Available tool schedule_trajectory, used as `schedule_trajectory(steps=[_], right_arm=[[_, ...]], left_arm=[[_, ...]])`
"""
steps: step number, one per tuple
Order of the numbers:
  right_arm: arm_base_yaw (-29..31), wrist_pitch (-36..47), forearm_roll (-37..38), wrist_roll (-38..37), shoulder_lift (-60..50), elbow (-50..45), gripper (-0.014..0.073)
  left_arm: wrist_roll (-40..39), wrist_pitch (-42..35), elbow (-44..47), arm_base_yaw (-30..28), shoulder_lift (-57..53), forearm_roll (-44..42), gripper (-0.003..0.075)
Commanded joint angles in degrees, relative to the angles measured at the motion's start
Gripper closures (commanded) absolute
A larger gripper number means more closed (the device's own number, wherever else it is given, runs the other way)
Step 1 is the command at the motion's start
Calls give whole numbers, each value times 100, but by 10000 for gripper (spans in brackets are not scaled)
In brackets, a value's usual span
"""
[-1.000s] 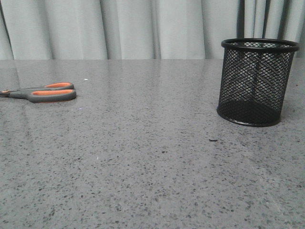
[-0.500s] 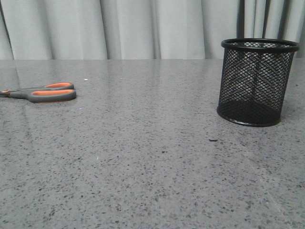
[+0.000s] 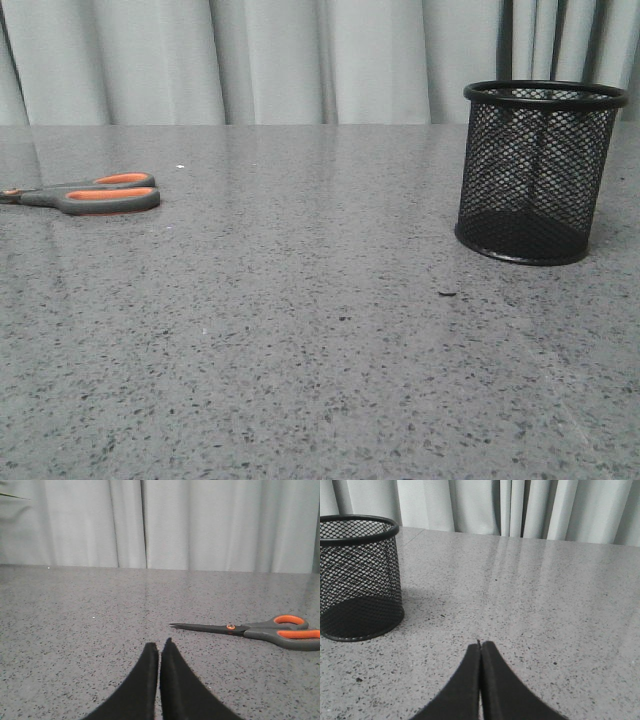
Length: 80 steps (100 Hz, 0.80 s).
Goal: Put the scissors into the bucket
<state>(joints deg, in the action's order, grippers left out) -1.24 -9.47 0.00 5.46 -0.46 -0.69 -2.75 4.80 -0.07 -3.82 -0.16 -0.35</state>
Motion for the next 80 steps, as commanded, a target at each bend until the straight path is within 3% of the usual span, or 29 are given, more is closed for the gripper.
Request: schedule_trajectory(steps=[1,22,42,68,80], right_arm=[[35,611,78,34,-105,-140,662],[35,1077,-481,34,-105,-140,662],[35,1116,-1255,34,-105,-140,662],[35,1136,-3082,34,-105,-140,662],[35,1108,-3477,34,-105,-115,662]], left_arm=[[-55,-480,99,-18,-148,73,741],[-55,-480,99,-18,-148,188,741],[-55,-511,99,-18,-148,1214,741],[-55,-511,89,-18,-148,2660,741],[-55,-480,52,-18,-148,3278,741]])
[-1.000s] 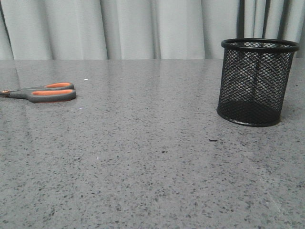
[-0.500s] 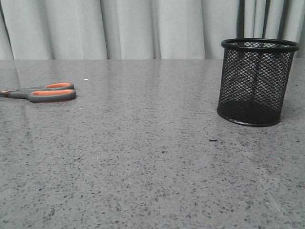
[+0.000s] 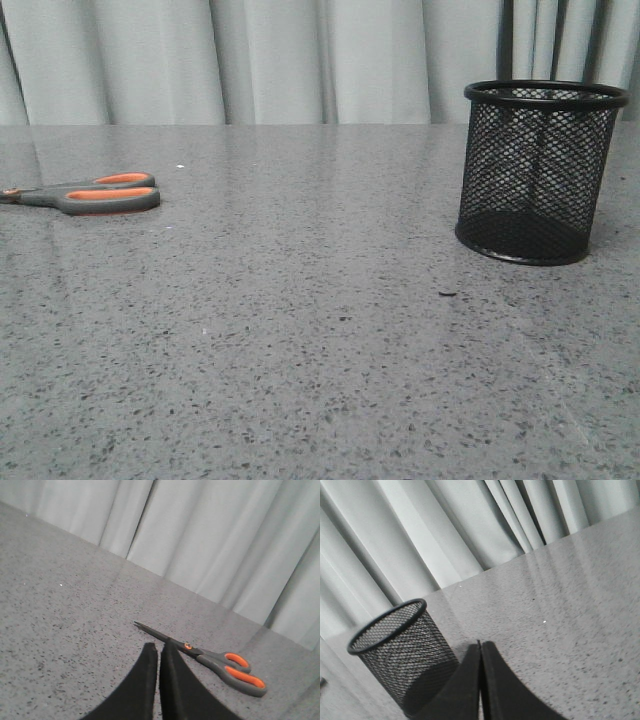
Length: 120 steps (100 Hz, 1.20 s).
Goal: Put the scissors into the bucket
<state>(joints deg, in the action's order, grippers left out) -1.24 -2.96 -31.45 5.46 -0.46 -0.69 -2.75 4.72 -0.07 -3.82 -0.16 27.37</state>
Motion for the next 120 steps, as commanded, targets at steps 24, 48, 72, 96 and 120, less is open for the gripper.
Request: schedule_trajectory(steps=[24,48,72,96,120], right_arm=[[35,-156,-321,34,-62,397,657],[35,-1406,417,34,873,1586,642],[35,-3013,966,34,2591,3246,643],[35,-3808,1328,34,3553,4321,643],[35,-3858,1328,45,3594,4397,642]], left_arm=[[20,357,-652,-18,-136,492,741],[700,1582,-2086,-18,563,-261,741],[1453,3429,-3762,-18,1966,-883,741],[1453,4078,-4493,-18,2674,-766,741],[1654,4057,-4493,-18,2724,-317,740]])
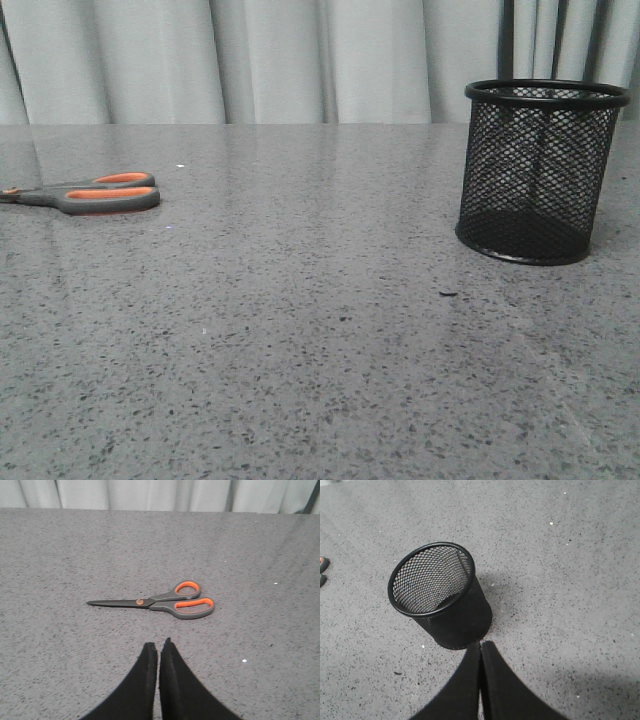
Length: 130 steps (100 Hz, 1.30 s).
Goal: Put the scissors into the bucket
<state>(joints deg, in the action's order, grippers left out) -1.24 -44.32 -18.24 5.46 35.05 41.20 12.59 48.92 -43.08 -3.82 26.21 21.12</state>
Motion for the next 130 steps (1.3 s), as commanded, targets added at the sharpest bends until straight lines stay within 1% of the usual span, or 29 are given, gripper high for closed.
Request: schedule_trajectory(steps=[1,12,19,26,31,33,38,45,48,50,51,55,58,62,85,97,106,121,130], right_arm=[[35,277,7,45,43,207,642],[35,243,7,45,43,207,639],[35,199,-4,96,43,207,639],[35,153,-4,109,43,207,639],[35,114,-13,119,43,207,632],[35,101,-13,122,43,207,620],[35,44,-13,131,43,207,565],[35,-29,-13,131,43,207,435],[35,-53,-13,131,43,207,355],[35,-52,-13,131,43,207,322],[35,-55,-13,131,43,207,289],[35,-65,-13,131,43,207,205],[35,-65,-13,131,43,207,167],[35,-65,-15,131,43,207,138],[35,-65,-25,131,43,207,141],[35,-65,-25,131,43,207,141],[35,-65,-25,131,43,207,141],[35,-88,-25,131,43,207,141],[-35,-89,-25,131,43,207,141]], left_arm=[[145,-363,-192,-18,86,322,740],[365,-363,-192,-18,86,482,733],[541,-327,-192,-18,86,644,678],[600,-327,-192,-18,86,796,573],[600,-327,-192,-18,86,837,465],[600,-327,-192,-18,86,847,437],[600,-314,-192,-18,86,893,338],[600,-300,-192,-18,86,942,271],[600,-279,-192,-18,86,956,267],[600,-283,-192,-18,86,956,269],[600,-283,-192,-18,86,956,270],[610,-275,-192,-18,86,956,276],[623,-269,-192,-18,86,956,283],[650,-248,-192,-18,86,956,284],[973,107,-192,-18,454,976,284],[1381,298,-328,-18,833,996,286],[1724,528,-617,-18,1243,996,304],[2261,1047,-1328,-18,2065,985,303],[2456,1350,-1790,-18,2537,864,303]])
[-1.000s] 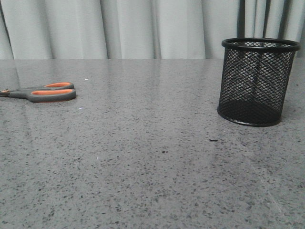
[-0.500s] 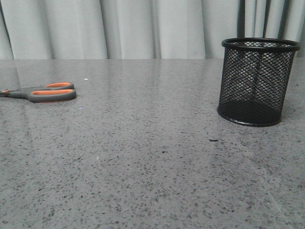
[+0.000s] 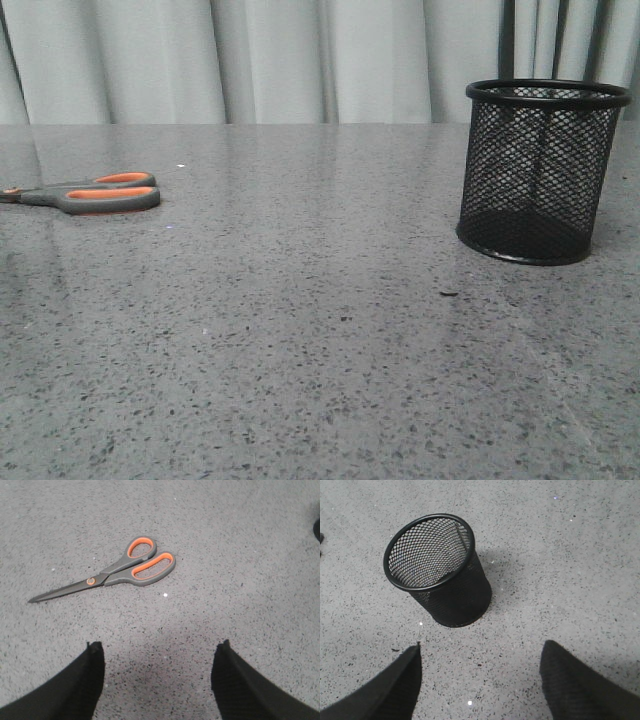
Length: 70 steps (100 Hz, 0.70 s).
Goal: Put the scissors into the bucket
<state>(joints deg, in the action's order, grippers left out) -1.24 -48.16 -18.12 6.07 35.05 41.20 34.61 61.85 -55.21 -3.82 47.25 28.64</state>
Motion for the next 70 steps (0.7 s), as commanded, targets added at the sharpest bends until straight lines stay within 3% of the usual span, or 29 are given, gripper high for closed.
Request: schedule_trajectory(steps=[1,26,57,70], right_arm=[[-46,296,-37,70,43,207,141],[-310,274,-37,70,43,207,141],[-378,276,15,121,43,207,141],[-378,276,15,279,47,207,141]], left_arm=[[285,76,-610,-18,471,110,303],[1035,532,-1671,-18,1615,-169,303],[3129,610,-2248,-18,2588,-210,302],[3441,572,-2451,-18,3073,-236,300]])
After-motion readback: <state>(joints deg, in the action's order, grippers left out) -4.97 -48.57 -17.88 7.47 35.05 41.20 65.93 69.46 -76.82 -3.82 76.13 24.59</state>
